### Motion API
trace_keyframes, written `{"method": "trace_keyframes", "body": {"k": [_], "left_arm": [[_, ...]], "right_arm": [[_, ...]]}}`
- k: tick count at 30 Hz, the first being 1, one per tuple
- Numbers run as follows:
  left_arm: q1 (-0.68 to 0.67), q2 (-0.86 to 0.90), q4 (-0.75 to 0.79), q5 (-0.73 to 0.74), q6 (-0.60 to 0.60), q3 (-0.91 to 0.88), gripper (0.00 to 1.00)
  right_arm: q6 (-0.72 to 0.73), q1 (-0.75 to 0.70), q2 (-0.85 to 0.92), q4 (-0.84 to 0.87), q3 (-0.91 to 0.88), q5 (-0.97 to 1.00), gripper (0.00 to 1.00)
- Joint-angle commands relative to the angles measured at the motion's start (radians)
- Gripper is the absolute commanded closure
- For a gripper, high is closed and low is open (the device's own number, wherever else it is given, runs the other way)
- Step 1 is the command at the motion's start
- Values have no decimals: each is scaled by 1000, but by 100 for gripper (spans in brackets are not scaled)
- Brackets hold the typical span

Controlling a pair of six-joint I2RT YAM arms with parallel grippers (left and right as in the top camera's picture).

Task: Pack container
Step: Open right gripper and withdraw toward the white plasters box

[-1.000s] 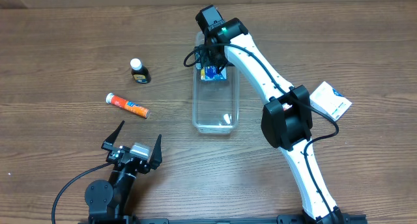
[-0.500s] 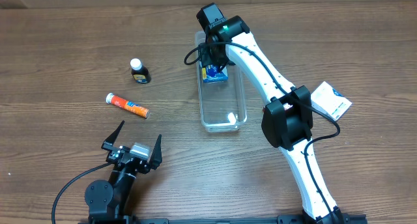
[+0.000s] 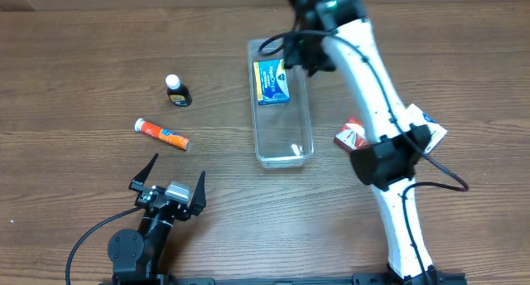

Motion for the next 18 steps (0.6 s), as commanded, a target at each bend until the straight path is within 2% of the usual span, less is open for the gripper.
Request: {"method": "trace_keyframes", "body": {"k": [1, 9, 18], "left_arm": [[8, -6, 1, -3, -14, -4, 0], [8, -6, 1, -3, -14, -4, 0], [8, -6, 0, -3, -14, -4, 0]], "right_arm": [[21, -81, -38, -3, -24, -53, 34], [67, -131, -32, -2, -200, -24, 34], [107, -114, -38, -3, -242, -35, 34]]}}
